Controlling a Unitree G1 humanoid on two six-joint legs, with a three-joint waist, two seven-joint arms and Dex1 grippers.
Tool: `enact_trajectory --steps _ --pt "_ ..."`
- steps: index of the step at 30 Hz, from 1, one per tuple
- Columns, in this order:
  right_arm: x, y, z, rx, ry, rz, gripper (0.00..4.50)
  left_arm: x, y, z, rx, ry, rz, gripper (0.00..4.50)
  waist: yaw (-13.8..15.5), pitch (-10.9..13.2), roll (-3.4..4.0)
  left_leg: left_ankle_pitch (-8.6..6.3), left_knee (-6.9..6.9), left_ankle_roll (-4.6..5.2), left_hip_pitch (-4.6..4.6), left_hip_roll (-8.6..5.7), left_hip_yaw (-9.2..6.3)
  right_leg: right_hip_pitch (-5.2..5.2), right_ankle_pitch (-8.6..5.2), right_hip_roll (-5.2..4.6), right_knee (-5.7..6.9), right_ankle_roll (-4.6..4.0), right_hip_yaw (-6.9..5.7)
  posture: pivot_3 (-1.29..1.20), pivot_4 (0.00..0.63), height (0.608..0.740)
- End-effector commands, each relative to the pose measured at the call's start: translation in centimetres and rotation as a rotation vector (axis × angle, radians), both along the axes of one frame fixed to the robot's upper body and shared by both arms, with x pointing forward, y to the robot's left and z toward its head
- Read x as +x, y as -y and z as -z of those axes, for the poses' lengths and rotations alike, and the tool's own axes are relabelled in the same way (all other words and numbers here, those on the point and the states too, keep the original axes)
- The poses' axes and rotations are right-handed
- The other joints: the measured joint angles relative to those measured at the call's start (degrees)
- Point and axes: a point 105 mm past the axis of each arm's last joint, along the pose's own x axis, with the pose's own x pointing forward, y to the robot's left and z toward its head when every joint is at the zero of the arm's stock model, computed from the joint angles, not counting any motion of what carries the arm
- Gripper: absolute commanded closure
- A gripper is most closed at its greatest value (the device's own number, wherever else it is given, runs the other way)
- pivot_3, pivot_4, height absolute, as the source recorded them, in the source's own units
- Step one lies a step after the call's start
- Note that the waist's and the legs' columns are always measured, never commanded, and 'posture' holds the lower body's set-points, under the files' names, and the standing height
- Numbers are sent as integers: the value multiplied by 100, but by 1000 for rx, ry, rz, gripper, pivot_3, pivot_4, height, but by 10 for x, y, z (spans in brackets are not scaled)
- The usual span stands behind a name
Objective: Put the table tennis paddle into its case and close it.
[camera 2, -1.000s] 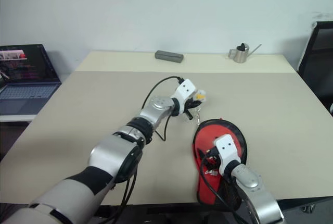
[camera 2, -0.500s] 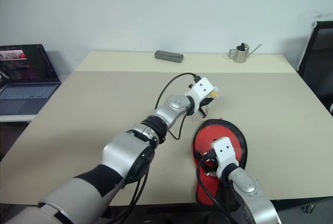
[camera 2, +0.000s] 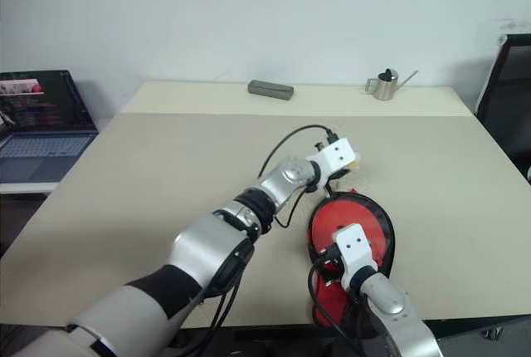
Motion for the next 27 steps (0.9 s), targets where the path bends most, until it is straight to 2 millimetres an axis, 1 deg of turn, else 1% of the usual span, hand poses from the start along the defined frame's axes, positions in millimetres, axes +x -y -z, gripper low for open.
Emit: enact_trajectory --steps 1,2,10,16,18,20,21,23,25,27 --pt "-24 0 60 -57 -276 -13 0 -2 8 -12 -24 50 34 3576 0 0 0 0 -1 0 0 0 -1 0 0 0 0 0 -1 0 150 740" --pt "-23 0 59 -58 -275 -12 0 -2 9 -12 -32 47 35 3285 0 0 0 0 -1 0 0 0 -1 0 0 0 0 0 -1 0 150 740" --pt "-18 2 59 -61 -267 -15 0 -1 13 -25 -94 47 30 276 -9 0 0 0 0 0 2 0 0 1 0 0 0 0 0 0 150 740" --pt "-8 3 55 -70 -249 -31 0 3 10 -50 -215 44 40 276 -68 0 0 1 1 -1 2 0 -1 2 0 0 1 1 0 0 150 740" --pt "-5 4 54 -73 -242 -38 0 7 5 -67 -273 60 47 276 -99 0 0 1 2 -2 3 0 0 2 1 0 2 2 1 0 150 740" --pt "-2 5 52 -78 -235 -46 0 12 -5 -88 -344 85 45 276 -130 1 -1 2 5 -2 4 1 1 2 4 0 3 7 3 0 150 740" --pt "-1 6 52 -79 -234 -48 0 13 -8 -94 -364 91 44 276 -131 1 0 2 6 -2 3 1 2 1 5 0 3 10 4 0 150 740" --pt "2 6 49 -76 -228 -52 0 19 -22 -111 -408 125 25 276 -133 1 0 3 7 -2 4 1 1 2 6 1 3 11 4 0 150 740" --pt "4 7 41 -64 -215 -63 0 29 -49 -131 -462 155 -8 276 -137 1 0 3 7 -2 5 2 -1 3 6 1 3 11 3 0 150 740" --pt "5 6 31 -33 -201 -86 0 34 -75 -138 -476 167 -26 276 -150 3 2 3 7 -3 6 2 3 1 6 3 4 11 7 0 150 740"
